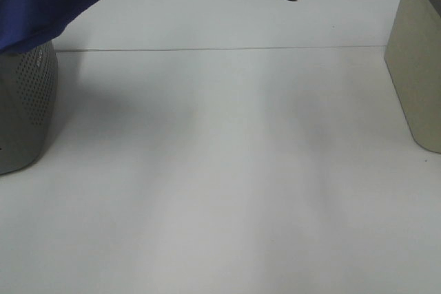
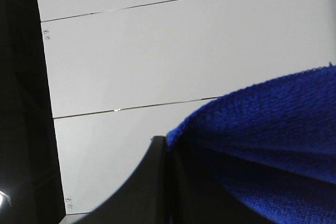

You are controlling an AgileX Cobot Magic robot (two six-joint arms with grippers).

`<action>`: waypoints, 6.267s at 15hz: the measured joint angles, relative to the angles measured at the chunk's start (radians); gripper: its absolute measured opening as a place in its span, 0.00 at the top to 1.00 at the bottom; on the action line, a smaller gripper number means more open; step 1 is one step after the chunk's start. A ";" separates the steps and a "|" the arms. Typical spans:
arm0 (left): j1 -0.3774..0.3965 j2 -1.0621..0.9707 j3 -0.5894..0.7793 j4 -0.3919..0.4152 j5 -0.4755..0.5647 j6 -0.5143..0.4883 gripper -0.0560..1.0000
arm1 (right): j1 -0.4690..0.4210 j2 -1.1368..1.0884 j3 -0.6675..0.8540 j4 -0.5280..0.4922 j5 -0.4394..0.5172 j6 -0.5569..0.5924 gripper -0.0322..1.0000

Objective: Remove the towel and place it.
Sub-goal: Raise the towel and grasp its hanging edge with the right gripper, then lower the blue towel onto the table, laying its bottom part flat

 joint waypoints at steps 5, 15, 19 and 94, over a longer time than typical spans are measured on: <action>-0.064 0.043 0.000 0.000 -0.025 0.022 0.95 | 0.022 0.183 -0.259 -0.017 0.041 0.038 0.23; -0.121 0.072 0.000 0.002 -0.076 0.022 0.95 | 0.118 0.310 -0.367 -0.114 0.123 0.045 0.24; -0.121 0.077 0.000 0.002 -0.079 0.022 0.95 | 0.118 0.310 -0.368 -0.186 0.177 0.107 0.54; 0.297 1.125 -1.194 -0.279 -0.579 -0.792 0.95 | 0.046 0.676 -1.345 -1.632 -1.126 1.504 0.96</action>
